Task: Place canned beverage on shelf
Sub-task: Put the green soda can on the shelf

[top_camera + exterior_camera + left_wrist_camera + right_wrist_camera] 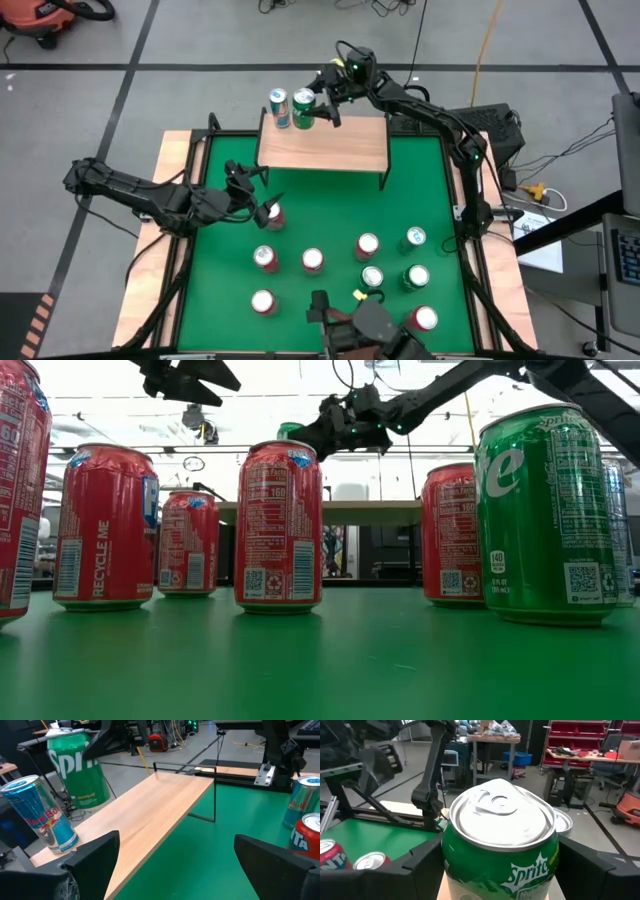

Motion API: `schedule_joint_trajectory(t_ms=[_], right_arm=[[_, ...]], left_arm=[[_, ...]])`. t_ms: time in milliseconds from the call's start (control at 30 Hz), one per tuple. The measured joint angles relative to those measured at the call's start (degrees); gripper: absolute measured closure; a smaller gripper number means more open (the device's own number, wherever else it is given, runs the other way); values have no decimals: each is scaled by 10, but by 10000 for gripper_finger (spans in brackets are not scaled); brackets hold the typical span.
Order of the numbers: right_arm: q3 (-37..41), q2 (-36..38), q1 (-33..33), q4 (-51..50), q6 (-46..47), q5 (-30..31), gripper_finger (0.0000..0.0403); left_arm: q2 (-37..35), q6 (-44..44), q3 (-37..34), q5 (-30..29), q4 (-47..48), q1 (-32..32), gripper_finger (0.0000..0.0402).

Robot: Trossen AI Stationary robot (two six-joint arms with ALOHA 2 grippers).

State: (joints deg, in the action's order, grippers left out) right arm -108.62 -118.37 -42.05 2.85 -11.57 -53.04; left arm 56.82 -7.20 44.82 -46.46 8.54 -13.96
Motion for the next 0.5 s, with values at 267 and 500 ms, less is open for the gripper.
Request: schedule_joint_trajectory(t_ms=[267,500], right_arm=[[0,-35,-22,-11,-18,1,109],[0,-44,-31,-15,-21,1,108]], left_arm=[[0,-18,0,15,8,-1,9],[0,-30,0,17,12,-4,9]])
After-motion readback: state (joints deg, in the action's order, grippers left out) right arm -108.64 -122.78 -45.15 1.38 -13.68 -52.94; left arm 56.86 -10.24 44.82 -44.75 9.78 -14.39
